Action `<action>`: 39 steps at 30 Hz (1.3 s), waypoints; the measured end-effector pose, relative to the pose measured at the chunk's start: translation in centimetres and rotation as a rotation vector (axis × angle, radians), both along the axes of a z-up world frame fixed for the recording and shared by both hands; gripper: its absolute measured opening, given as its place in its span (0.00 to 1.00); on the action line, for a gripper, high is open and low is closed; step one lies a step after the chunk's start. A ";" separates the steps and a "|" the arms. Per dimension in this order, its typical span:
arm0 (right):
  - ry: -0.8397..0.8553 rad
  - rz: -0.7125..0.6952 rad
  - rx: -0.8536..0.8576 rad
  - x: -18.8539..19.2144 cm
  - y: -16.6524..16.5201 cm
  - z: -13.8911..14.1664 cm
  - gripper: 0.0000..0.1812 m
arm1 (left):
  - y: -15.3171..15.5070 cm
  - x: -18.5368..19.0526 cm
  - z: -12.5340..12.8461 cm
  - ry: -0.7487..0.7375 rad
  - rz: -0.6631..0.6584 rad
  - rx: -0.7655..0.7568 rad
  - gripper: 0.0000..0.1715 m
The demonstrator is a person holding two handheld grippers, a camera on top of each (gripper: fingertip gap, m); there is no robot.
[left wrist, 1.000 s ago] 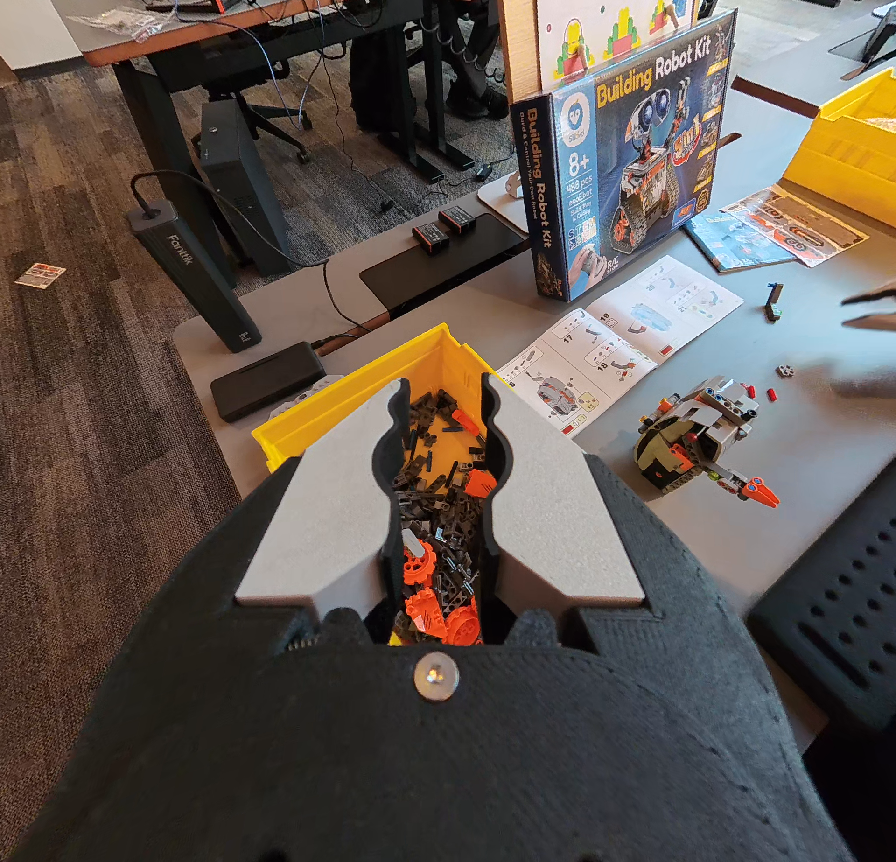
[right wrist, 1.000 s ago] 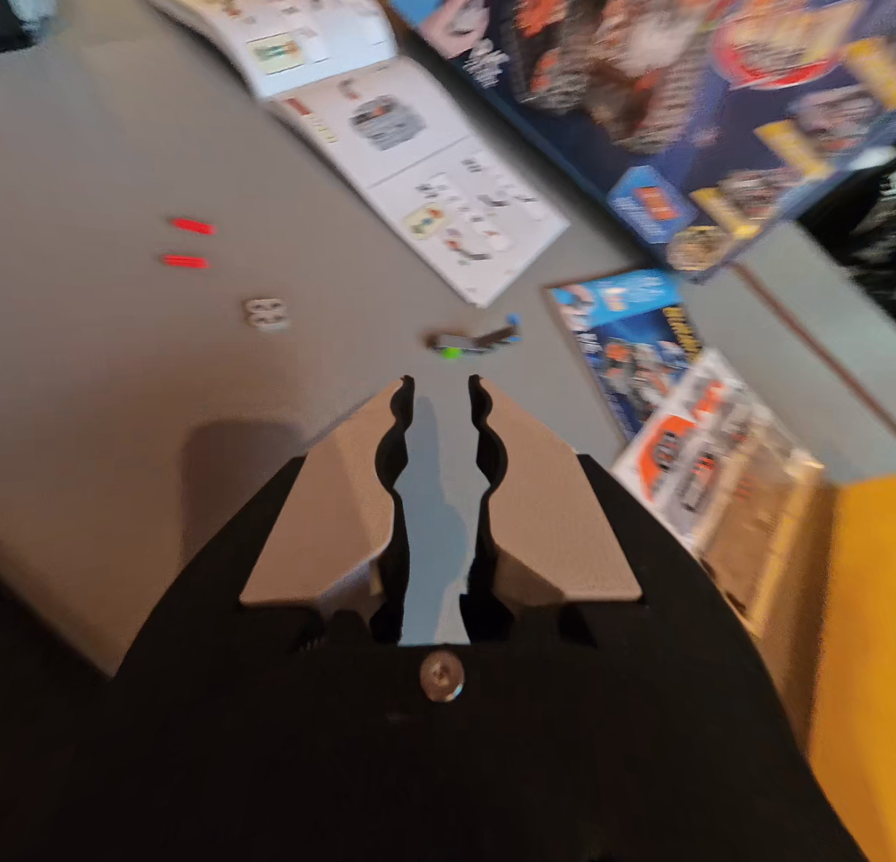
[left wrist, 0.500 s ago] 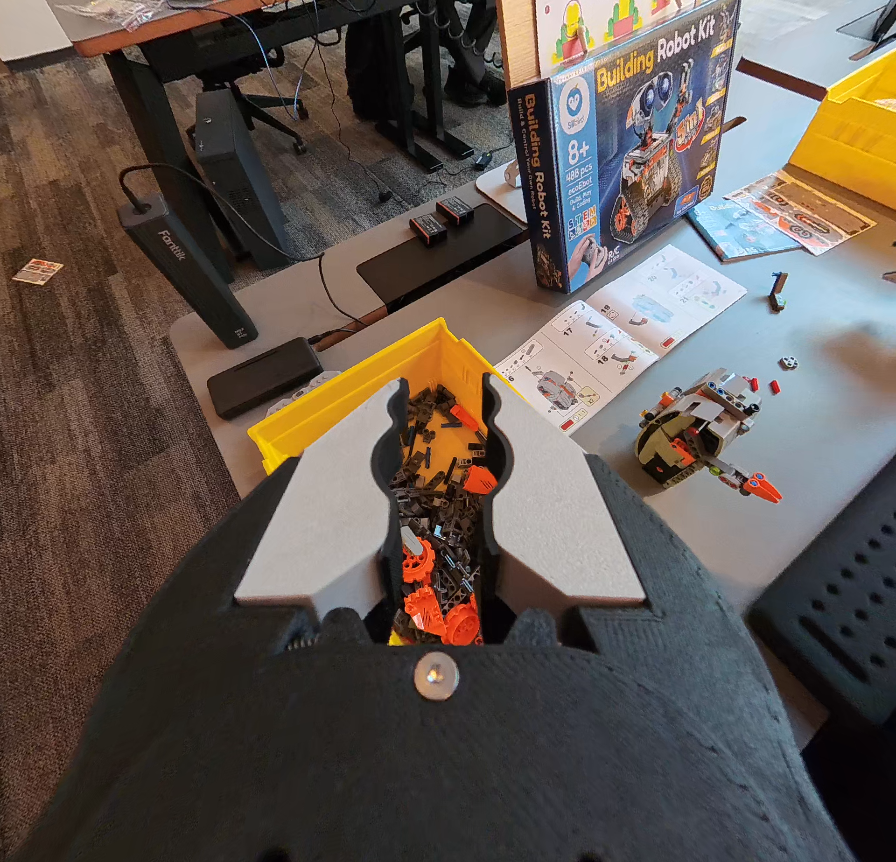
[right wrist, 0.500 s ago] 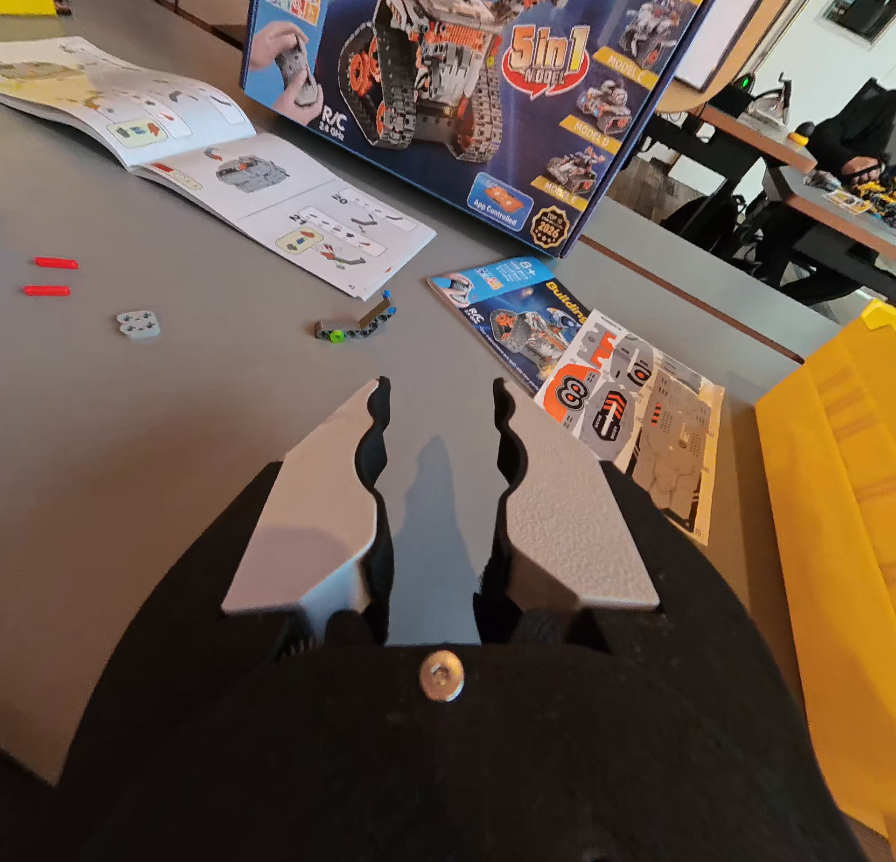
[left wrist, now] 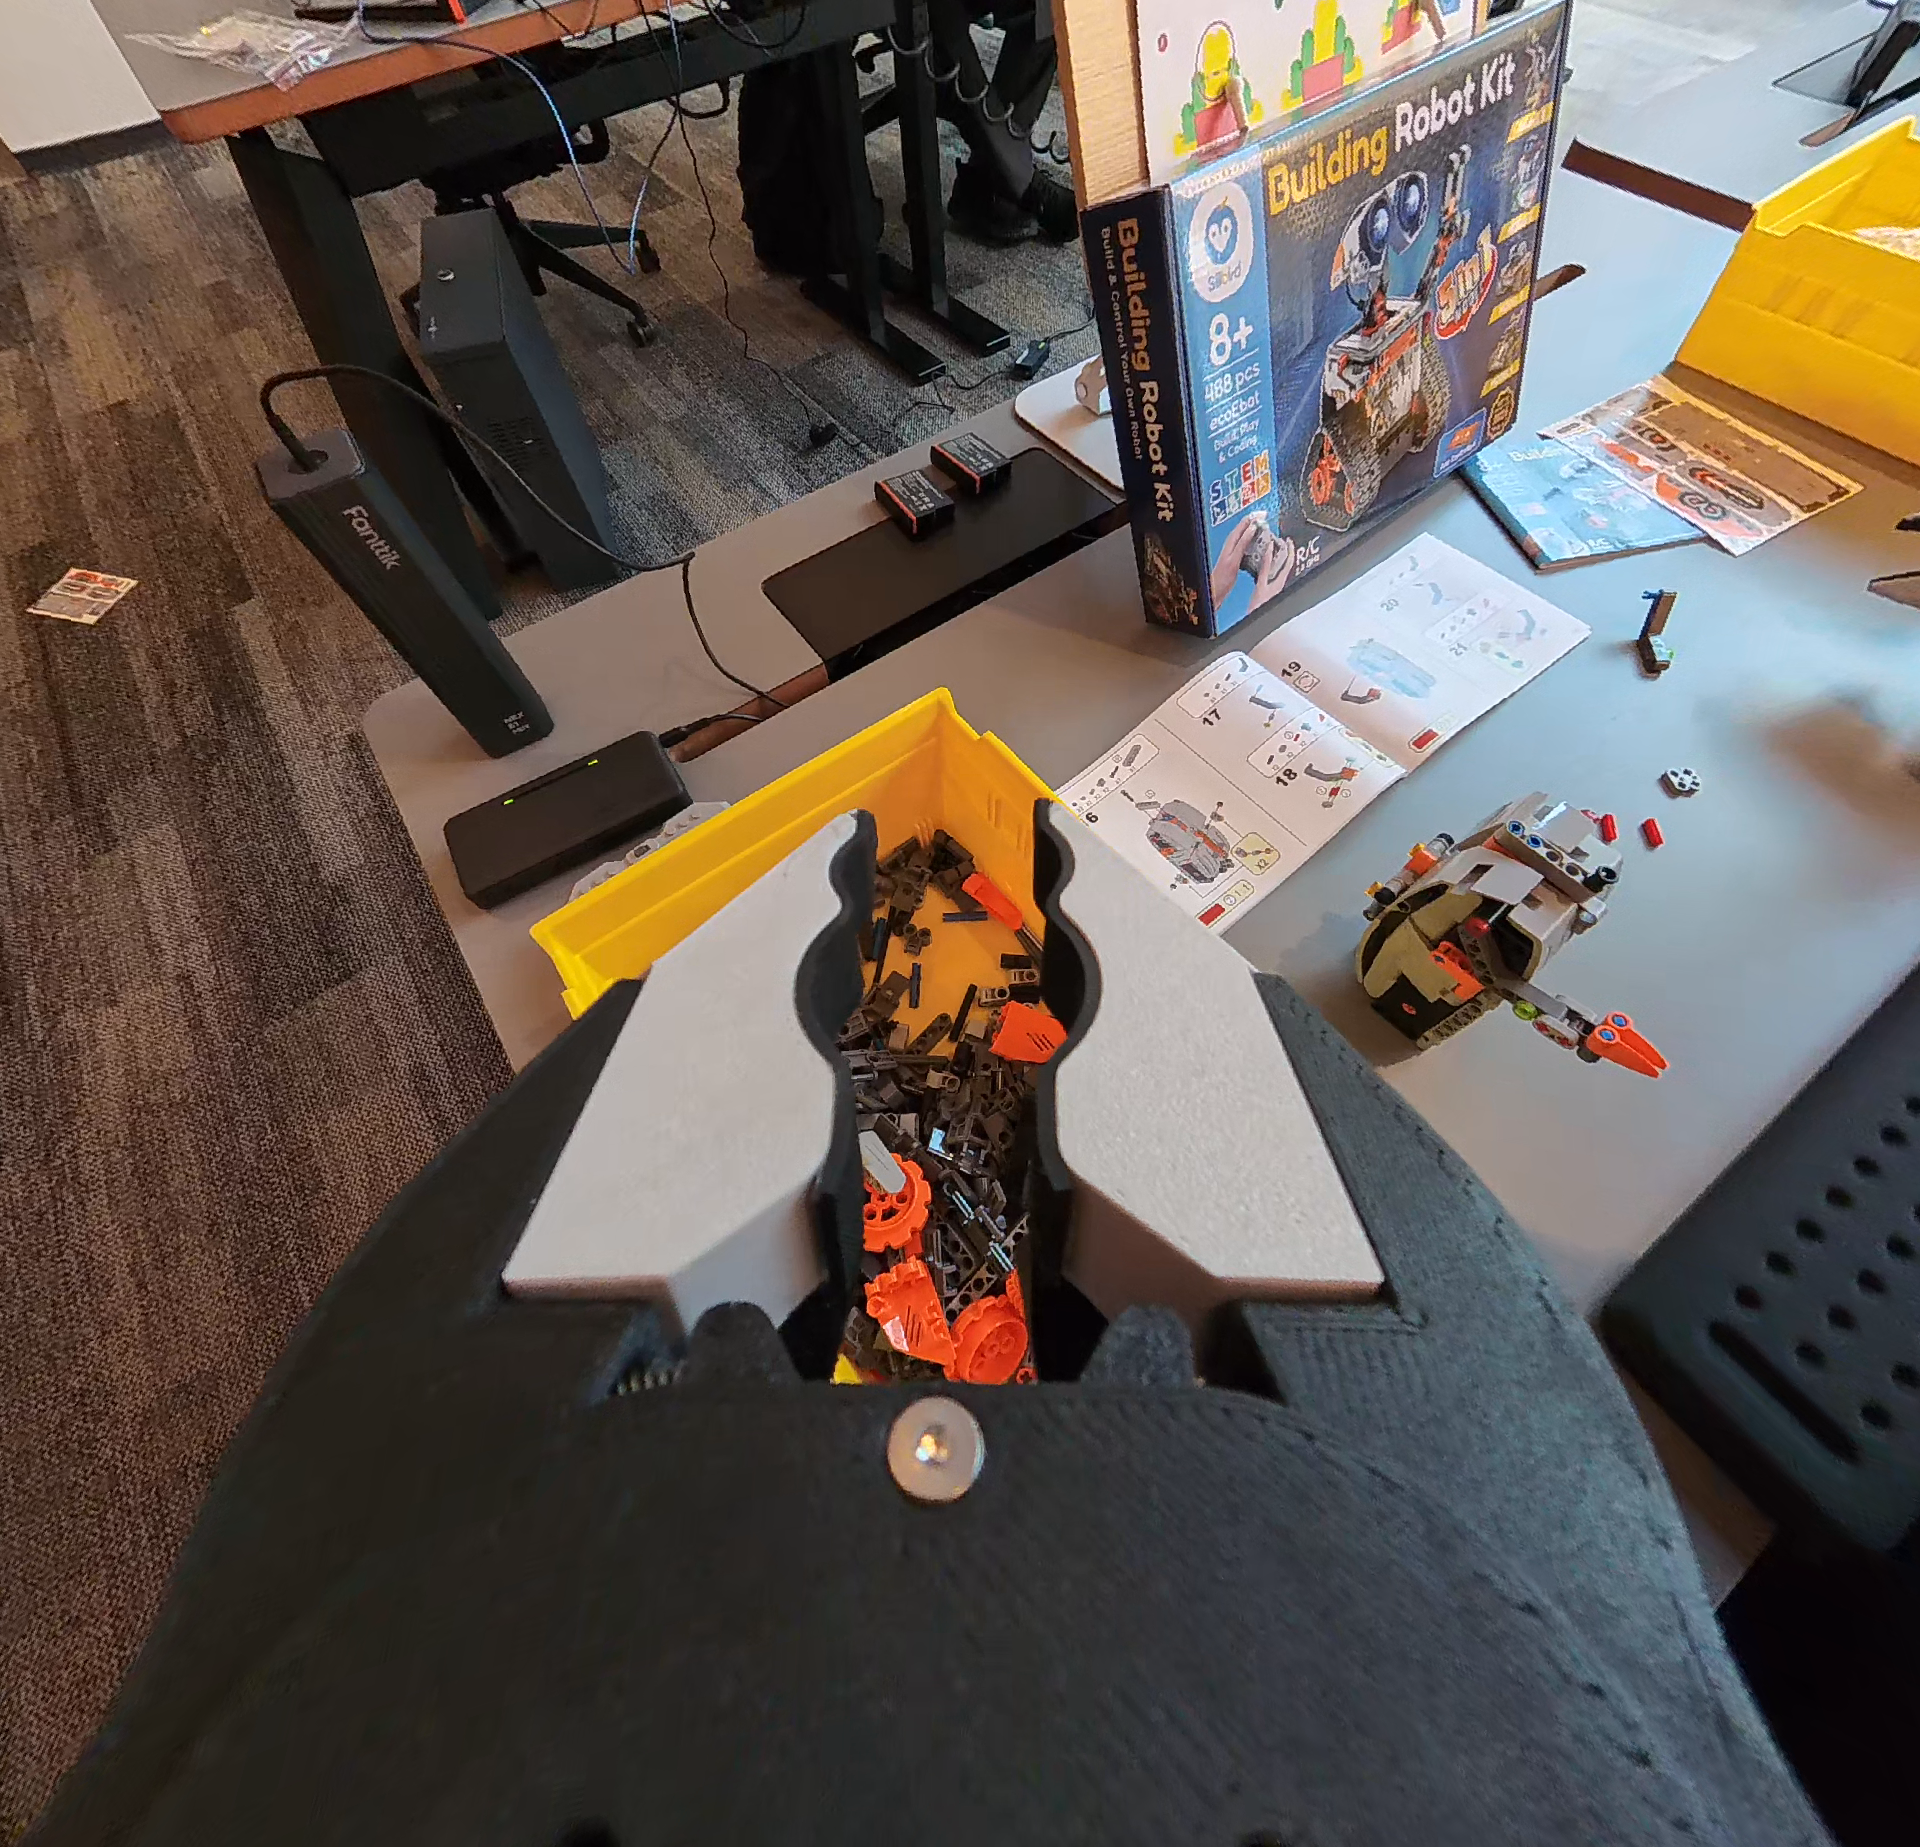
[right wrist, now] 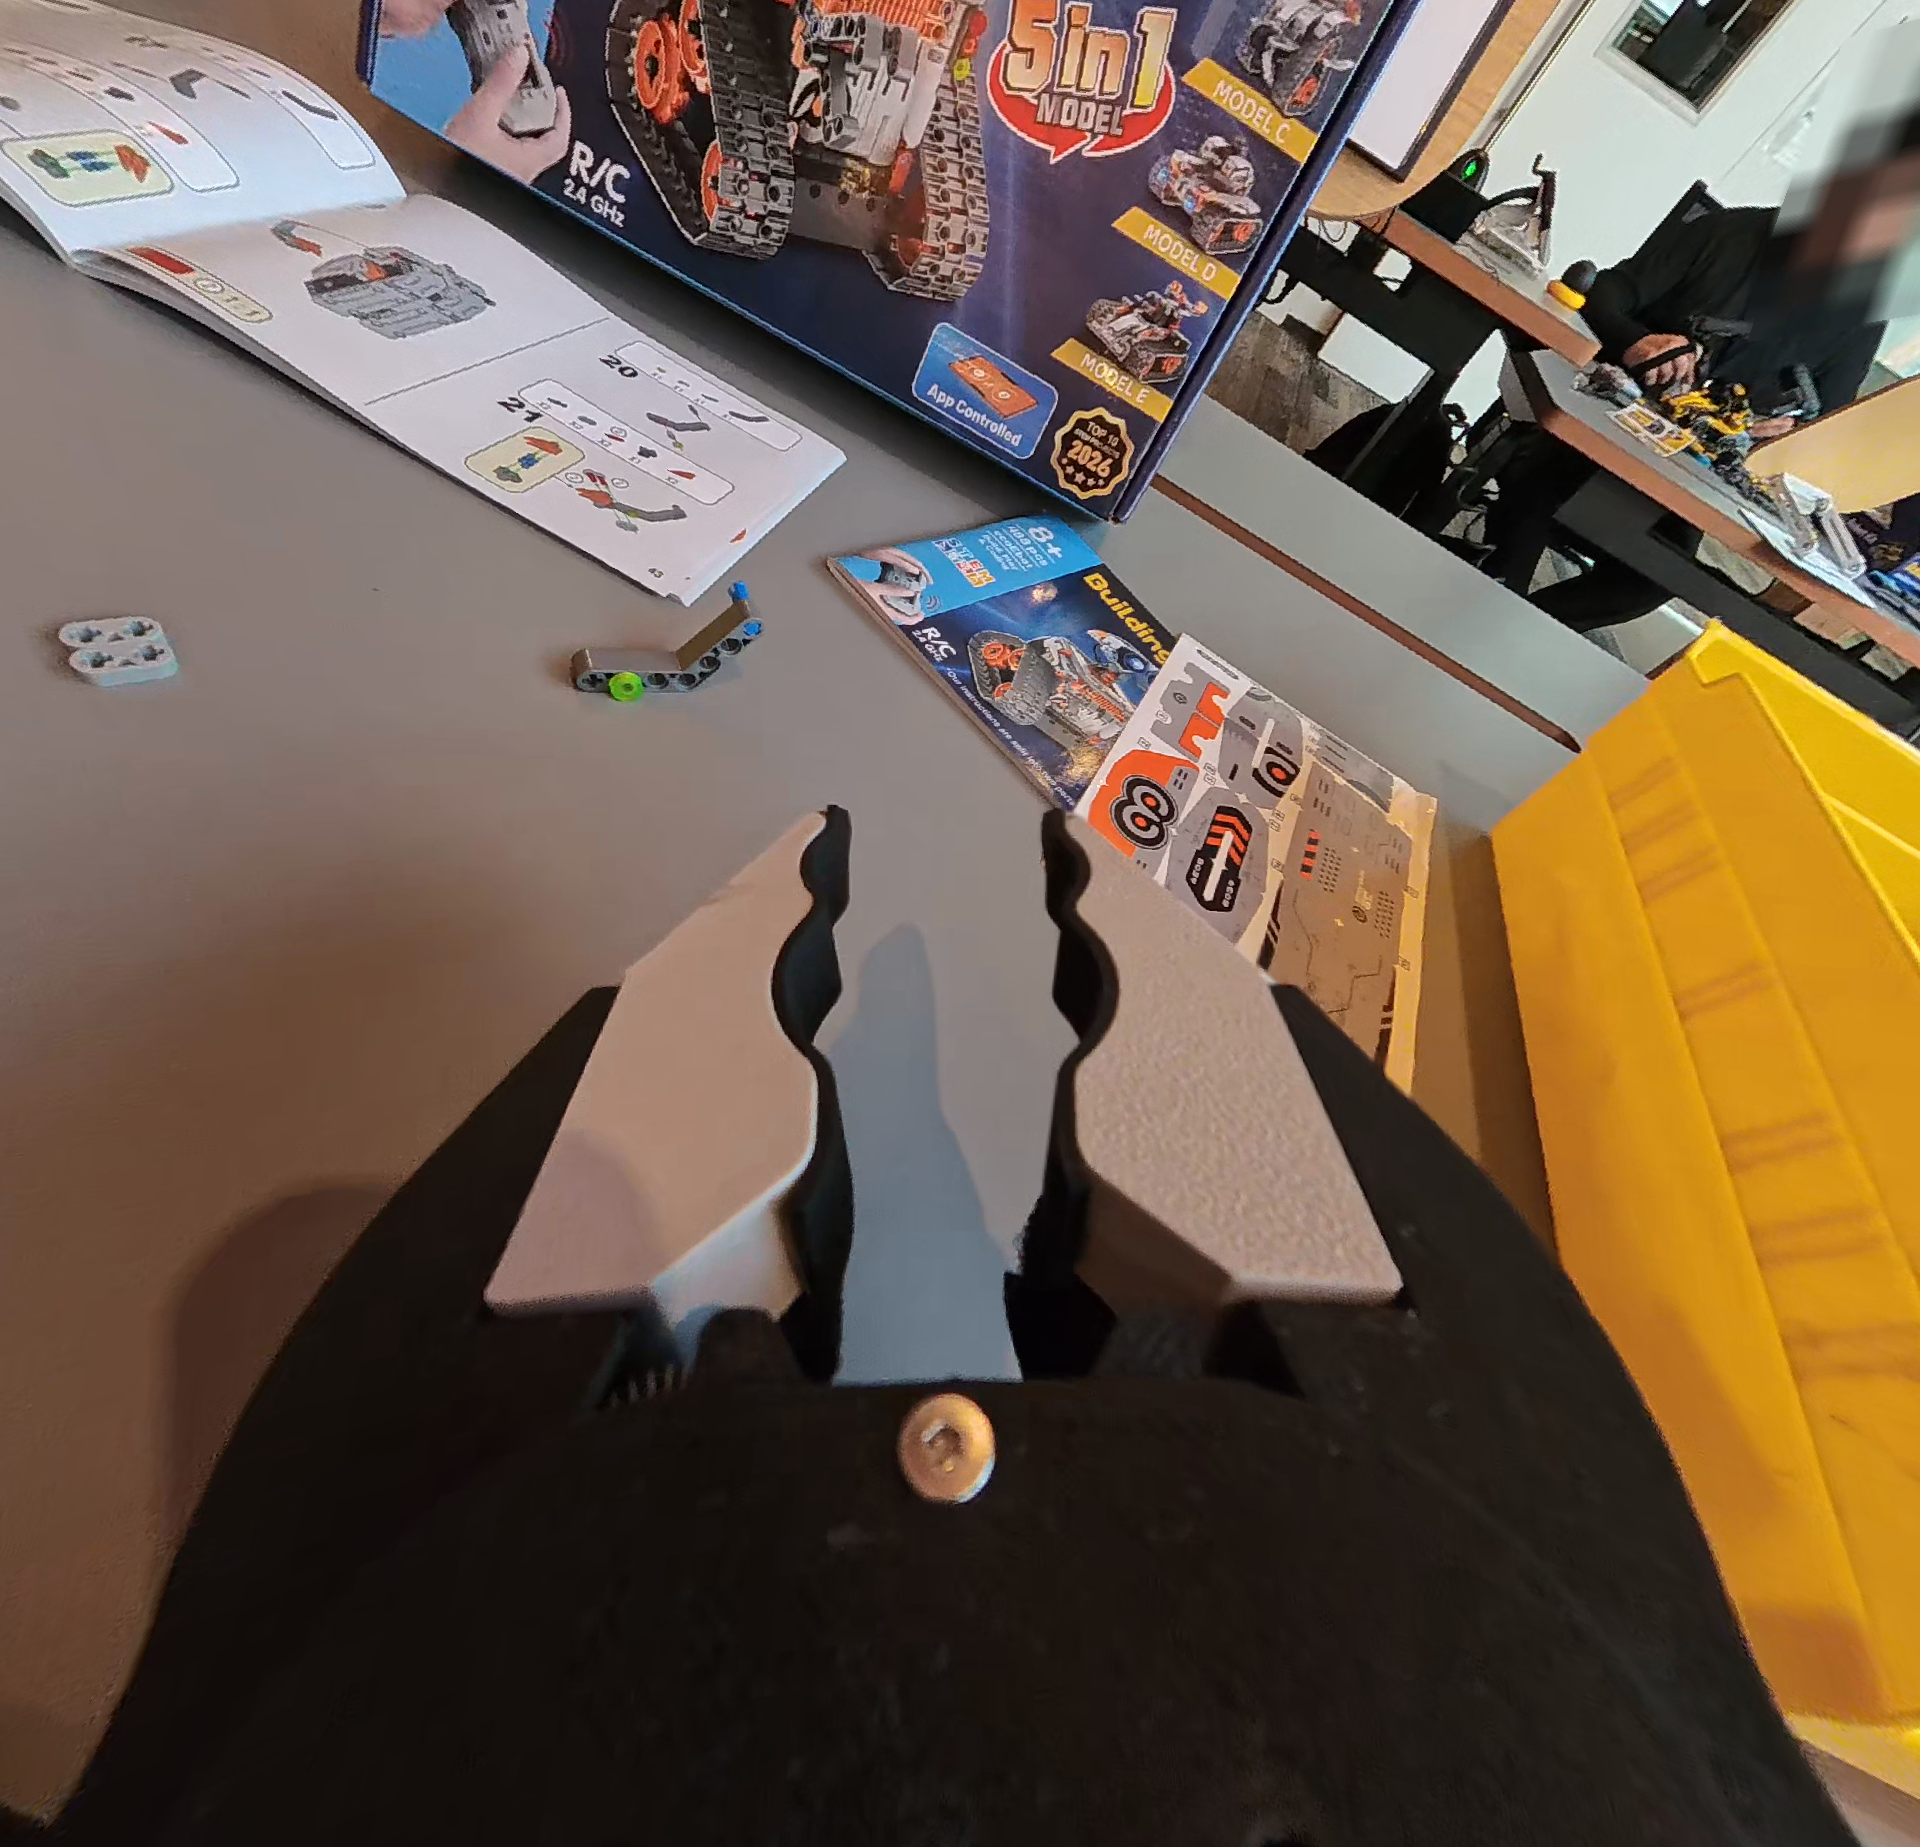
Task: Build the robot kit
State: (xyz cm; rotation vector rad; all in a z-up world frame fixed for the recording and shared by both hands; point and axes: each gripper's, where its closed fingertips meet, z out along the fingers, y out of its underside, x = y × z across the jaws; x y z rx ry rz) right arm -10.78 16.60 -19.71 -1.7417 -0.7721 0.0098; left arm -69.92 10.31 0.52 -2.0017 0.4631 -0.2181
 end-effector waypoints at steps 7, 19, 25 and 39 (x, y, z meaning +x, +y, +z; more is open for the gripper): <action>-0.052 -0.027 0.031 0.5 0.3 0.0 0.20 | 0.0 0.0 -0.1 0.002 -0.001 -0.003 0.17; -0.131 -0.088 0.089 1.4 0.6 0.4 0.20 | -0.1 0.1 0.0 0.003 -0.003 0.000 0.16; -0.140 -0.105 0.098 1.7 0.7 0.6 0.20 | -0.2 0.1 0.0 0.002 -0.004 0.001 0.16; -0.142 -0.106 0.101 1.6 0.7 0.6 0.20 | -0.2 0.1 -0.1 0.006 -0.003 -0.008 0.17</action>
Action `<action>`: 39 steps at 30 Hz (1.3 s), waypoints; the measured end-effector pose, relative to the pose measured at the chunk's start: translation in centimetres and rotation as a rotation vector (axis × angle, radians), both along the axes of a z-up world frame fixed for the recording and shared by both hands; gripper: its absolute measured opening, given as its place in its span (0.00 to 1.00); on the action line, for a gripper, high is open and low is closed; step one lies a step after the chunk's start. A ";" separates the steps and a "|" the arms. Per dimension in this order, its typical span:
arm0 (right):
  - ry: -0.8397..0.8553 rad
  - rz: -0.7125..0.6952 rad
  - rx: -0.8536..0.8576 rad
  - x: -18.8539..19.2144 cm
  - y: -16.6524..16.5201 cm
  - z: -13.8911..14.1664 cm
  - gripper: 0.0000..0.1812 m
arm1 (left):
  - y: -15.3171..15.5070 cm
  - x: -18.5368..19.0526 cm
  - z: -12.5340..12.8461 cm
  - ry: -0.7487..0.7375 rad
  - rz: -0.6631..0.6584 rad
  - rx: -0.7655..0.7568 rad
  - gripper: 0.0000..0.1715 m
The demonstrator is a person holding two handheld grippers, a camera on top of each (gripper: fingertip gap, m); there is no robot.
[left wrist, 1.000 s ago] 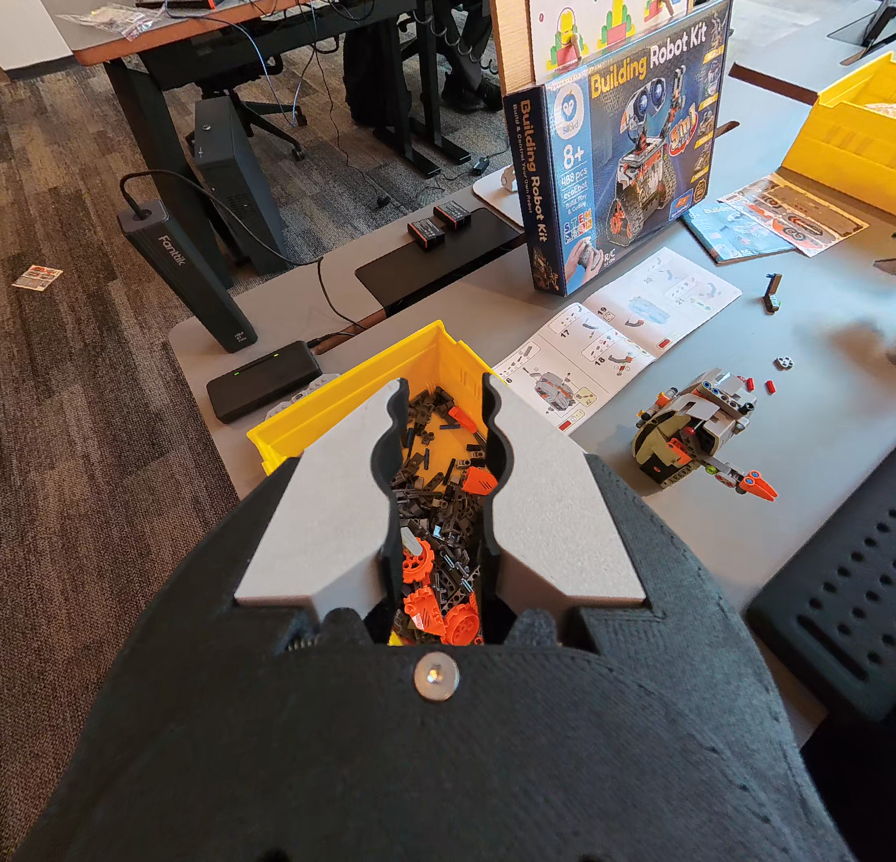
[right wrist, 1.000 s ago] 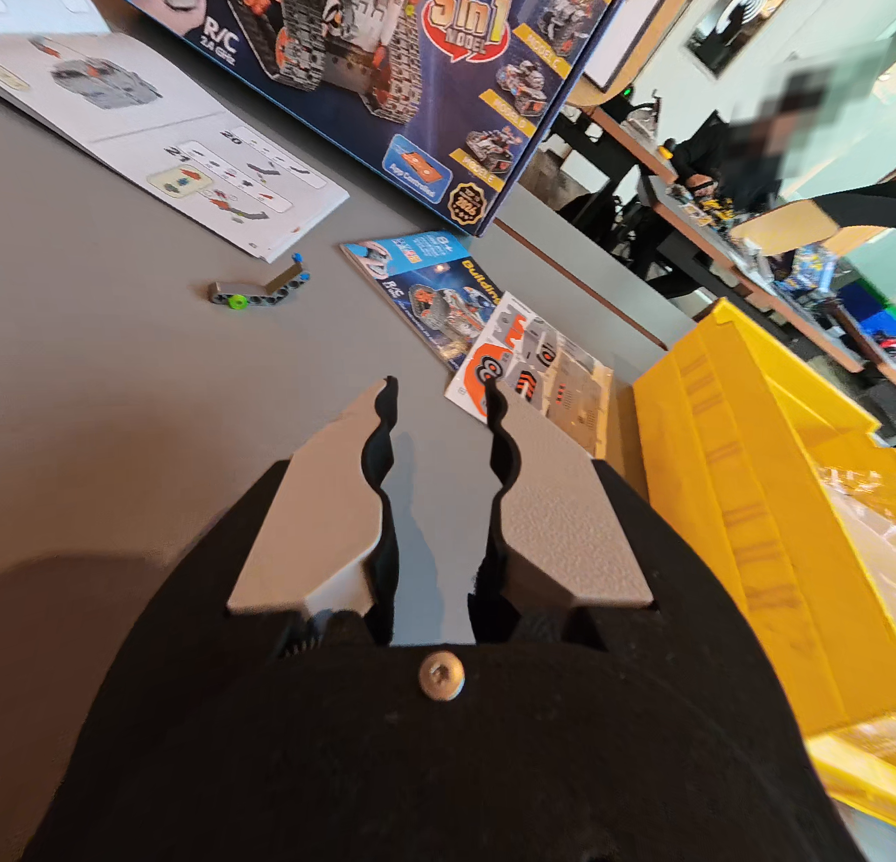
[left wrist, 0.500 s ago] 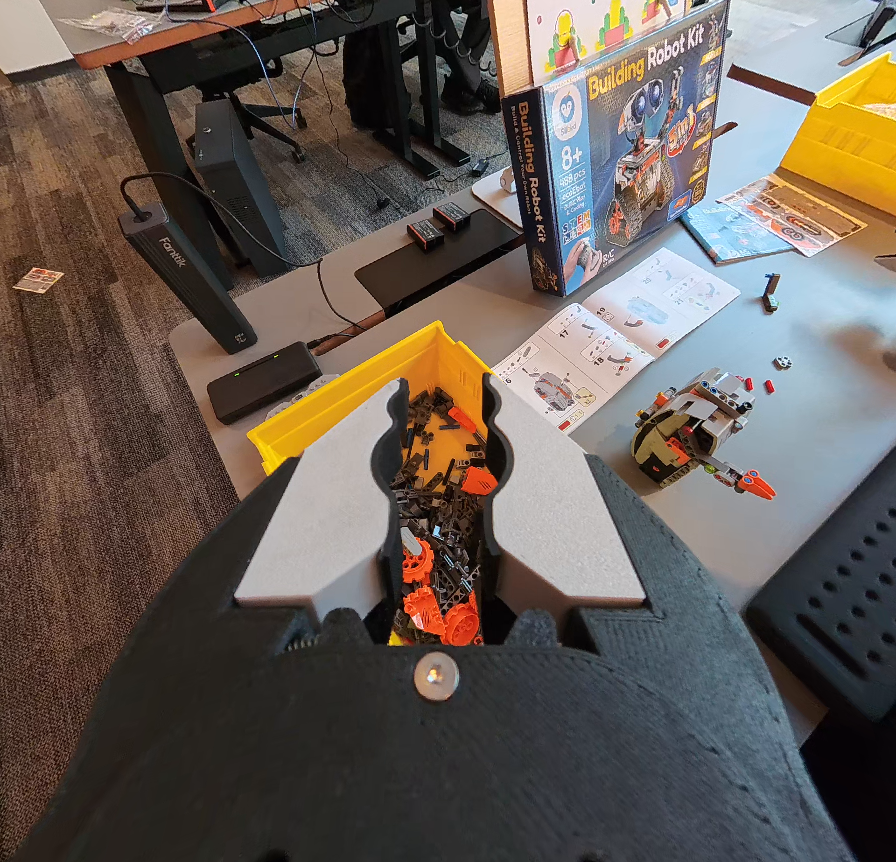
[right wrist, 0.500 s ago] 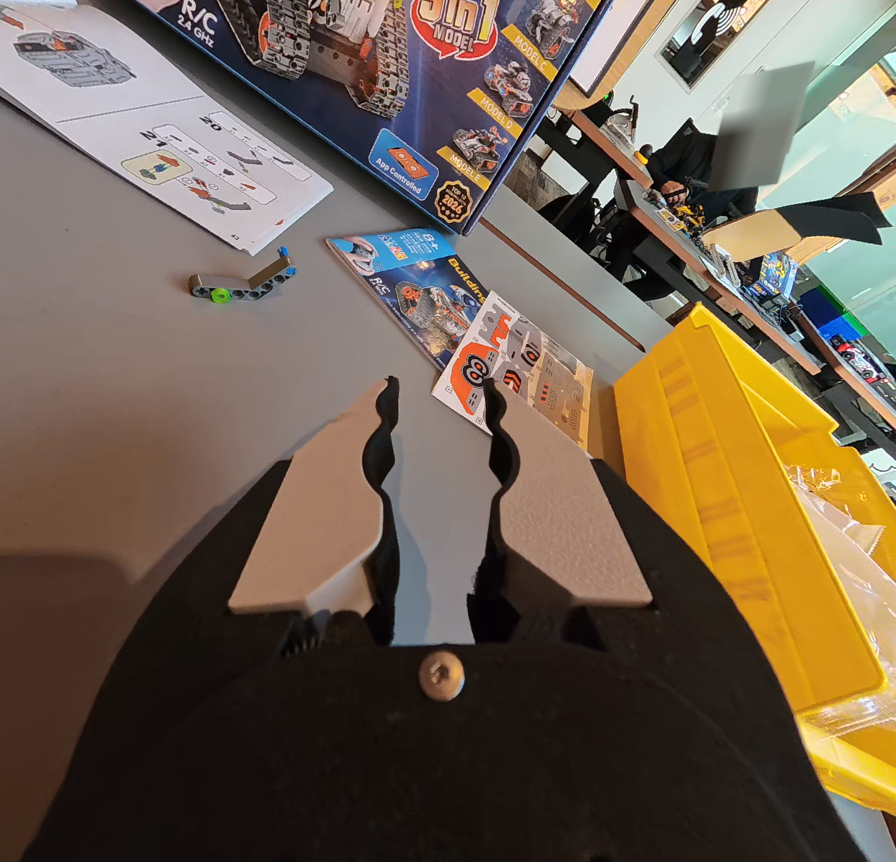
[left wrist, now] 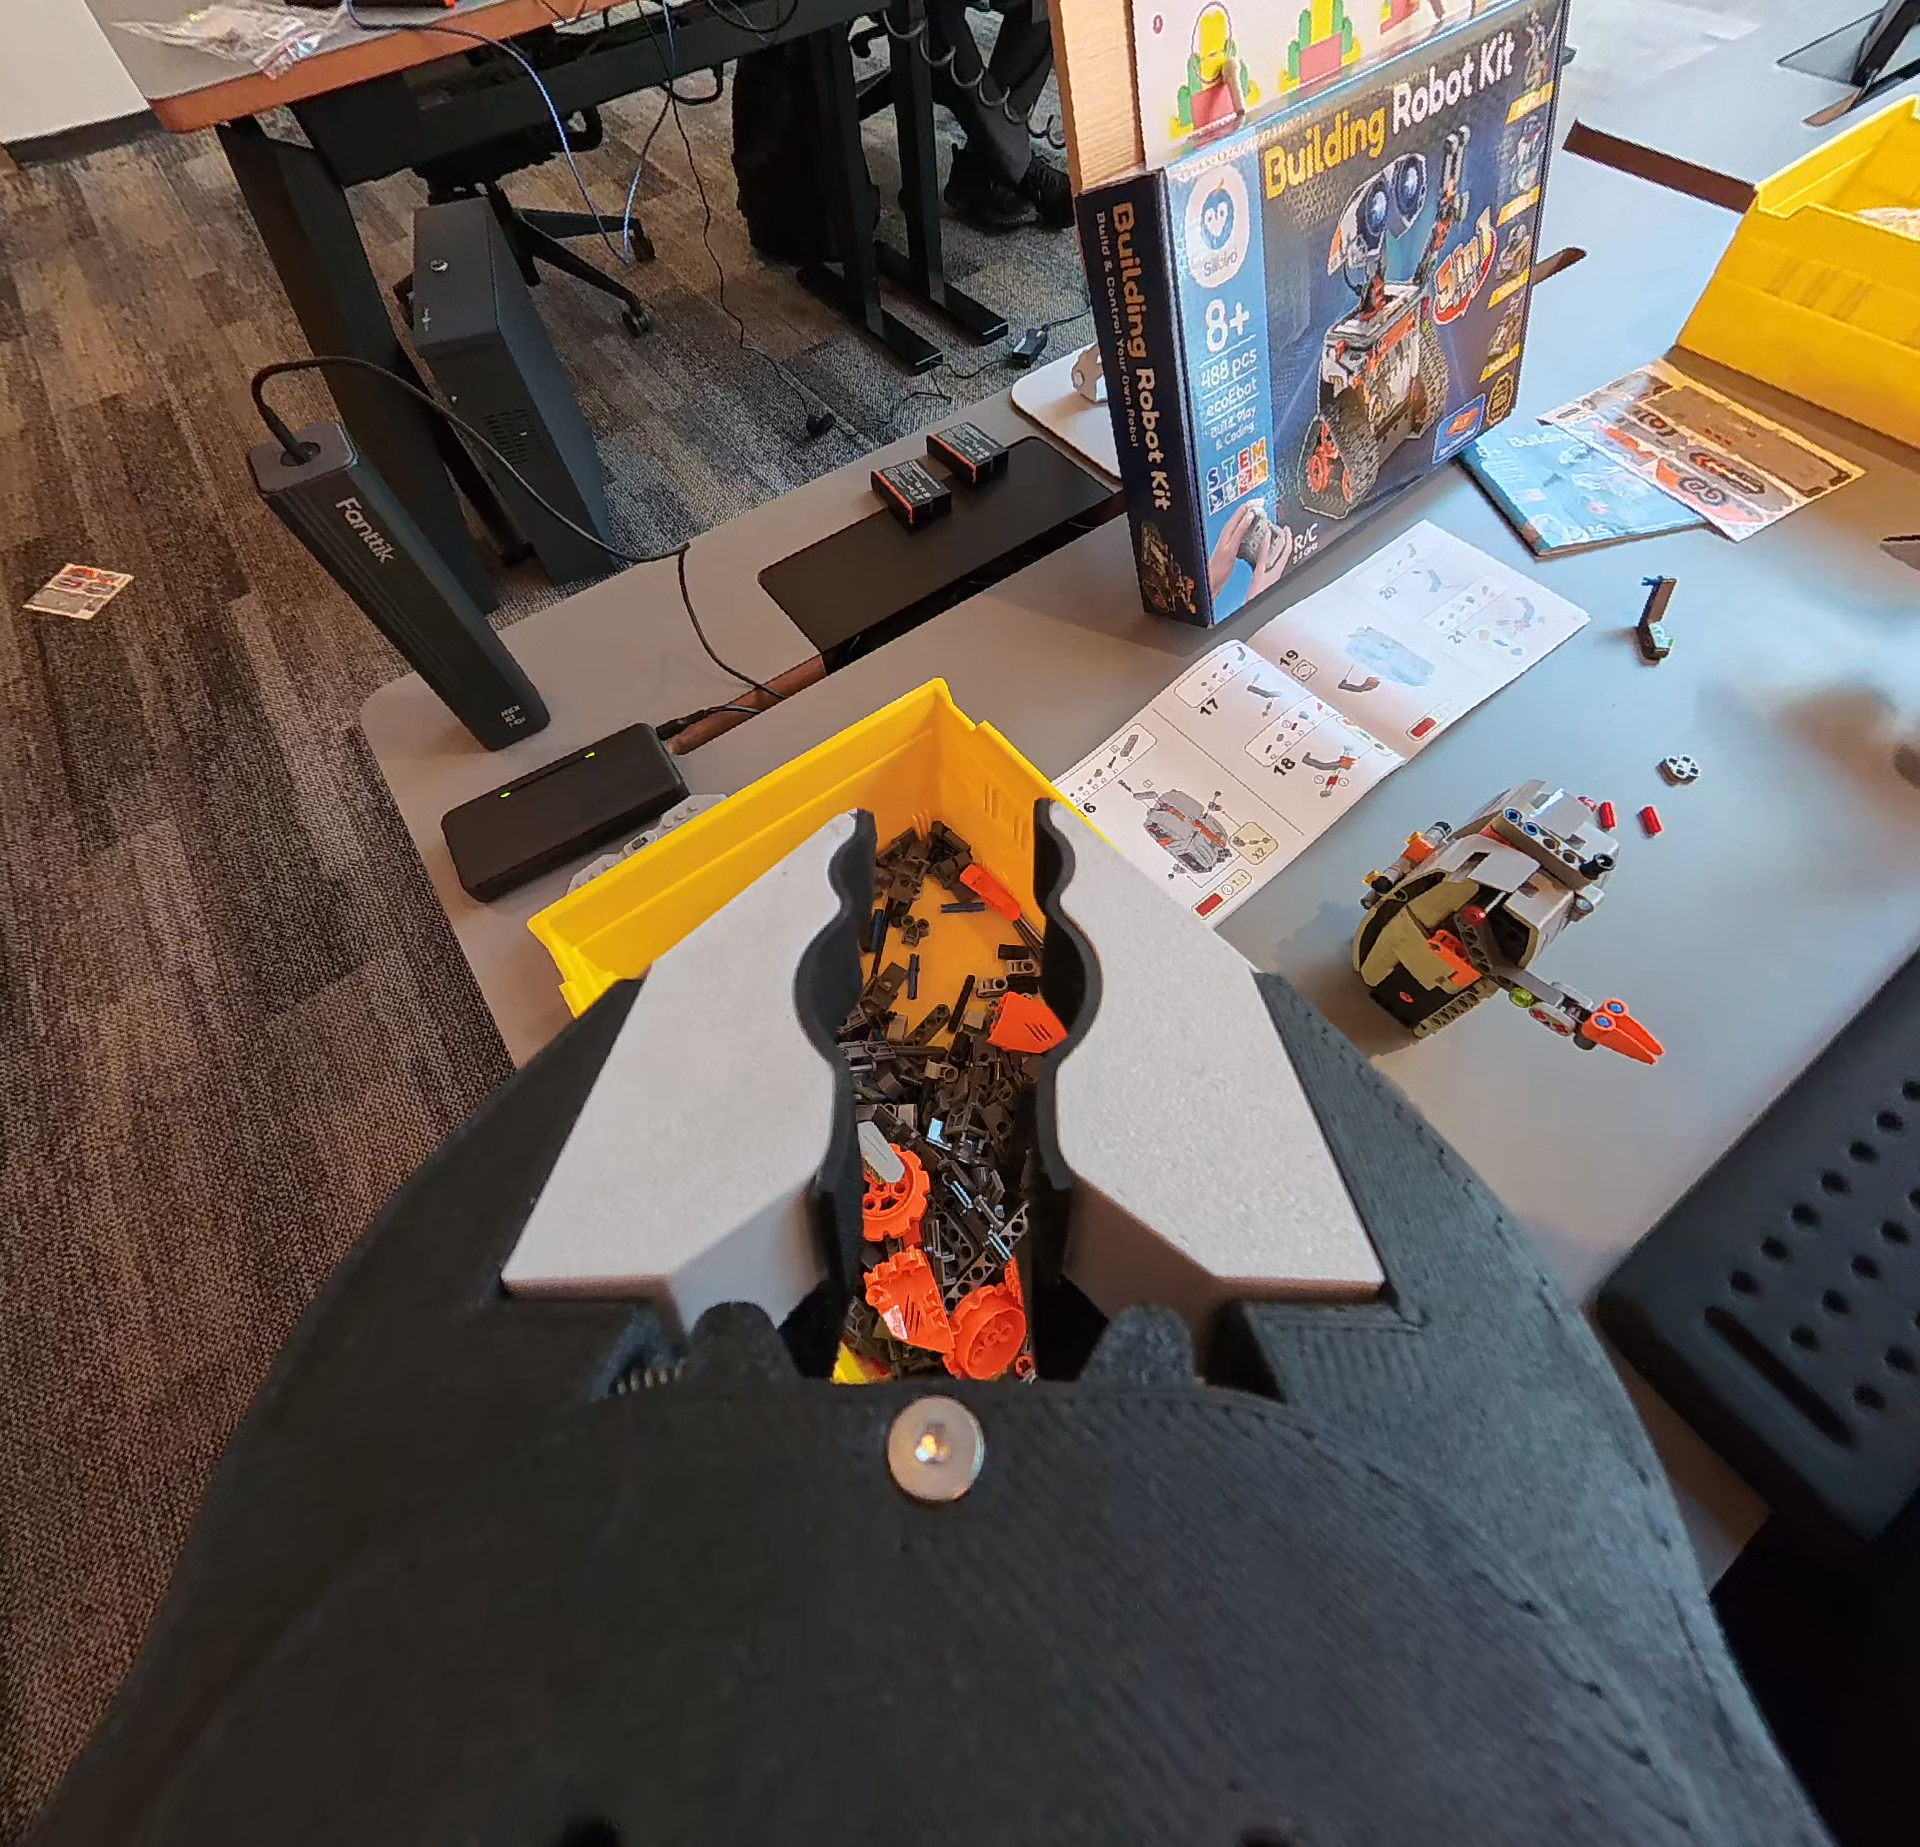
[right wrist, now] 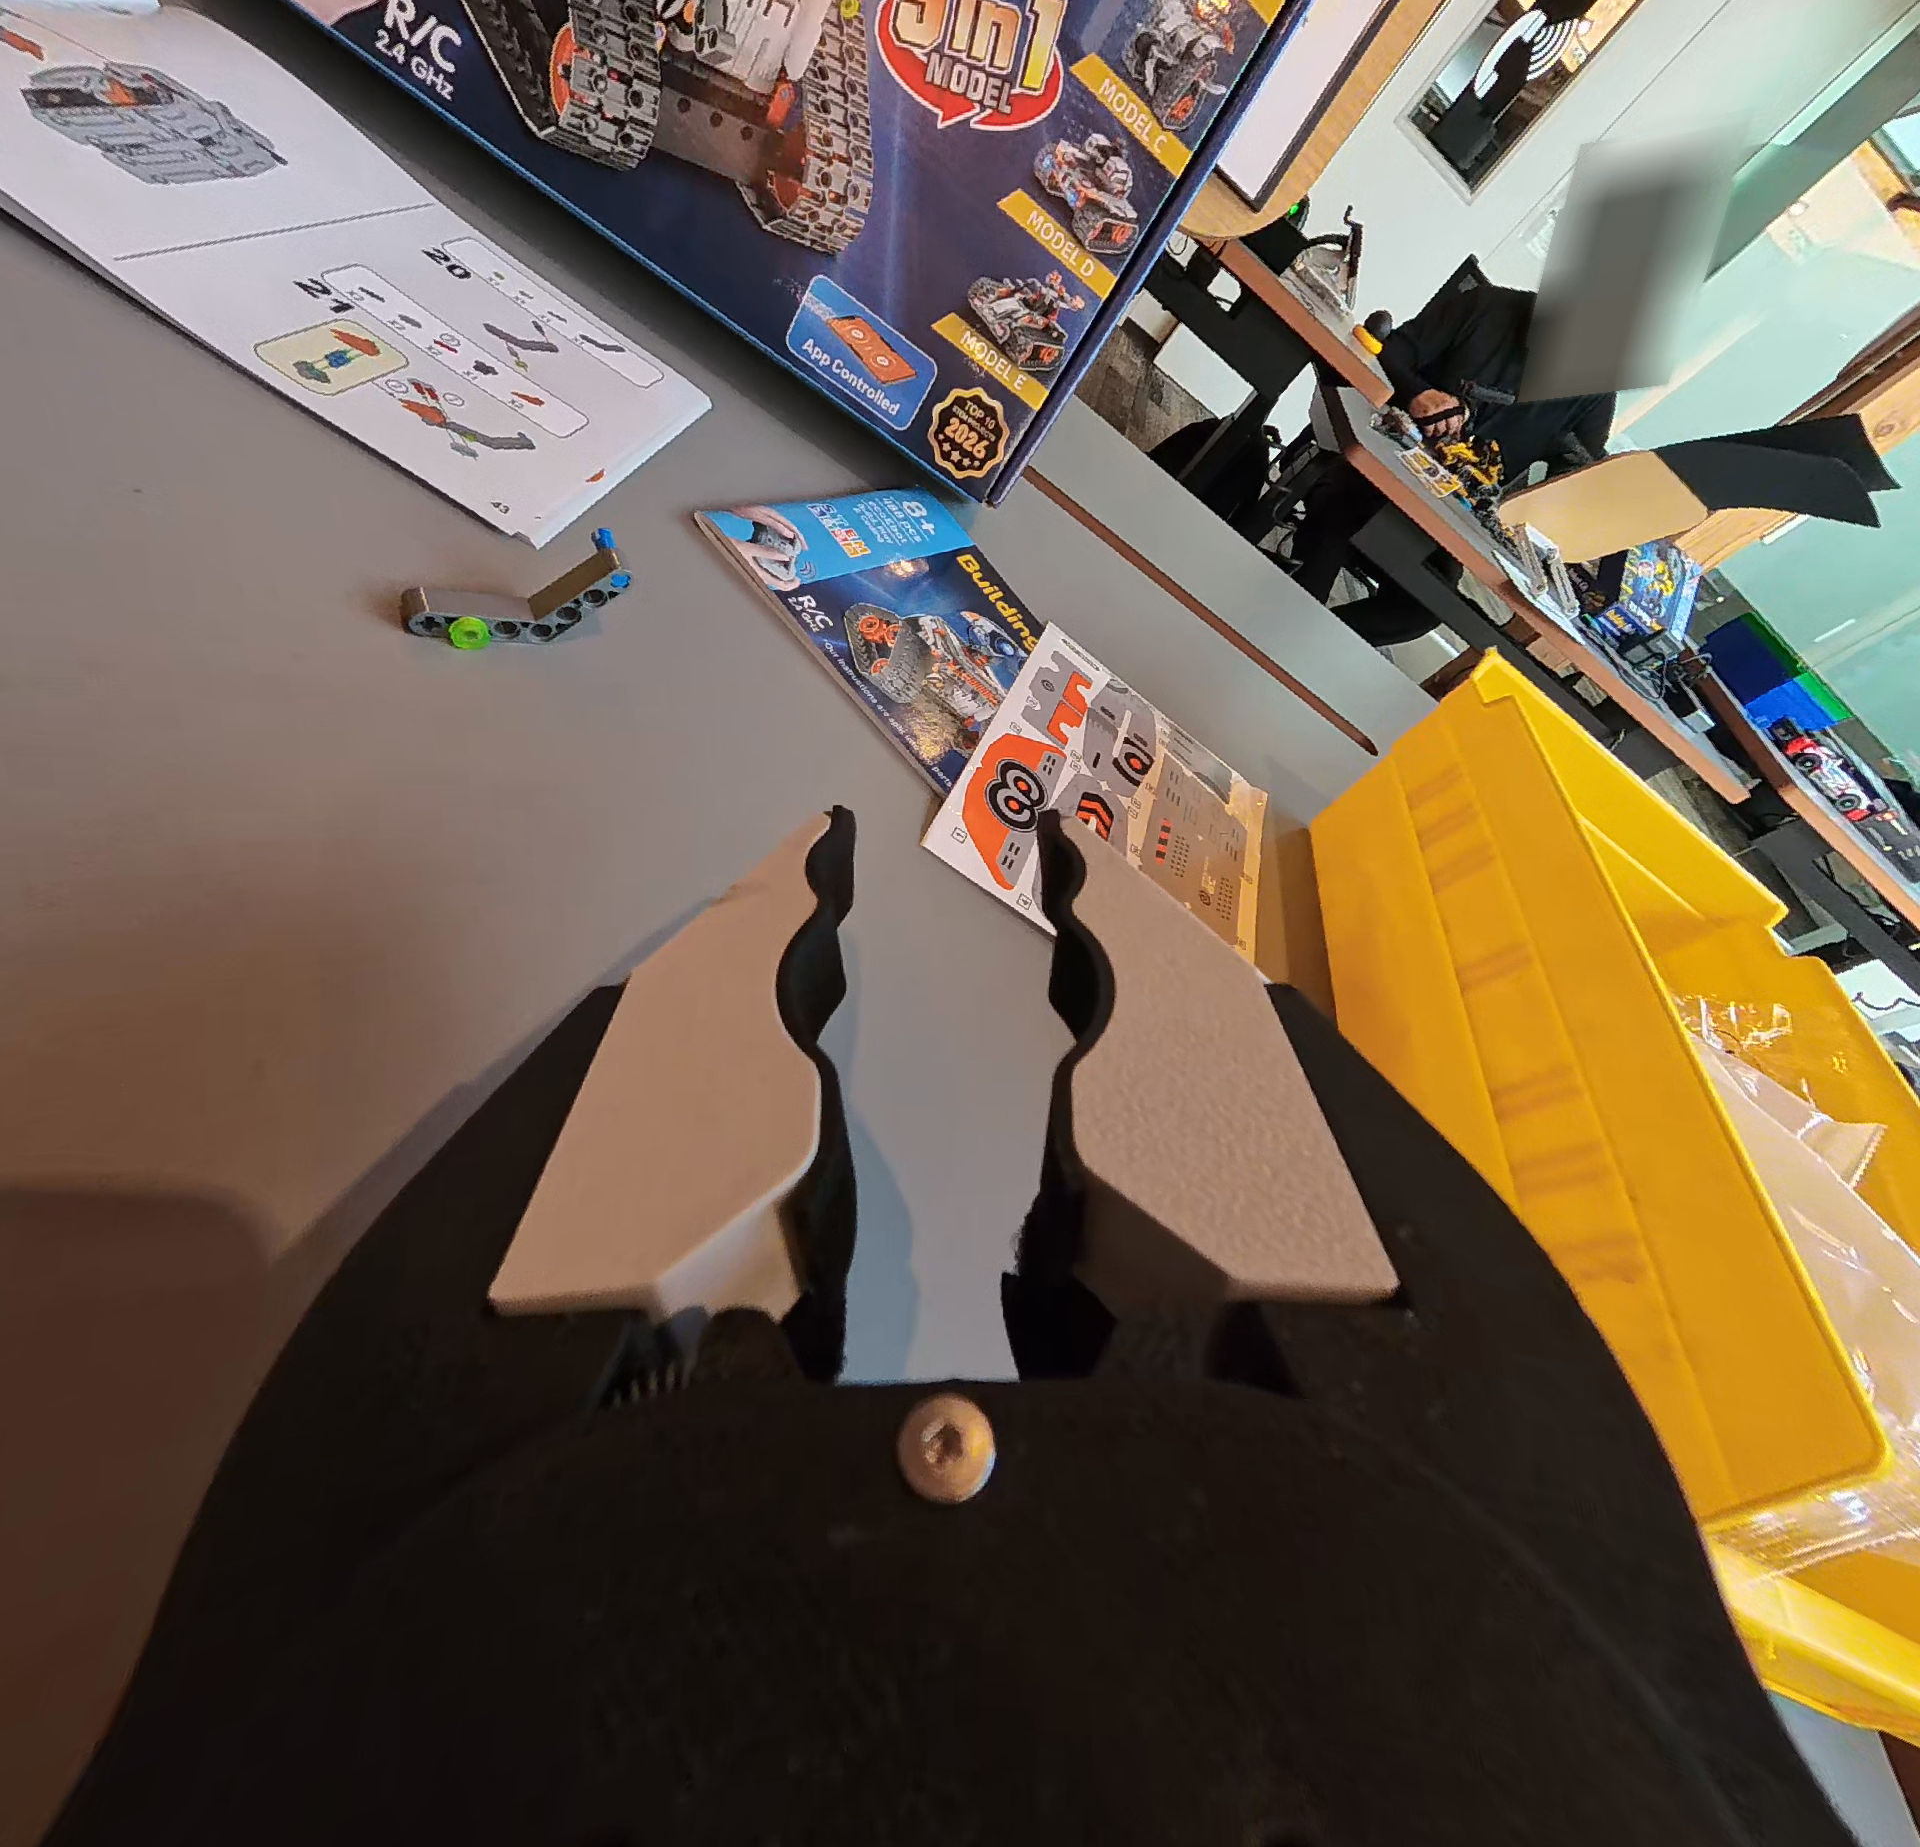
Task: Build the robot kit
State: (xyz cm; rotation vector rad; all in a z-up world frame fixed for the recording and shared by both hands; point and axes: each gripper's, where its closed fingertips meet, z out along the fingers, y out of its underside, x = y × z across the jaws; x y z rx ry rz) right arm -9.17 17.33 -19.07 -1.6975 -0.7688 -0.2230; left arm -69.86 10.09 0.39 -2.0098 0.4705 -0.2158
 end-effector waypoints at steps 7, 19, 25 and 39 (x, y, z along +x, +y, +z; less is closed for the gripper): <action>0.009 0.023 -0.016 -0.4 0.0 -0.3 0.20 | -0.2 -0.4 -1.3 0.032 0.002 -0.065 0.19; -0.007 0.024 -0.041 -0.6 -0.1 -0.8 0.20 | 1.7 -0.5 -12.0 0.235 -0.036 -0.539 0.10; -0.005 0.034 -0.046 -0.7 0.0 -0.9 0.20 | 5.7 2.2 -17.9 0.215 -0.075 -0.702 0.01; 0.010 0.045 -0.048 -0.8 0.0 -0.8 0.20 | 10.9 1.2 -22.6 0.063 0.065 -0.740 0.24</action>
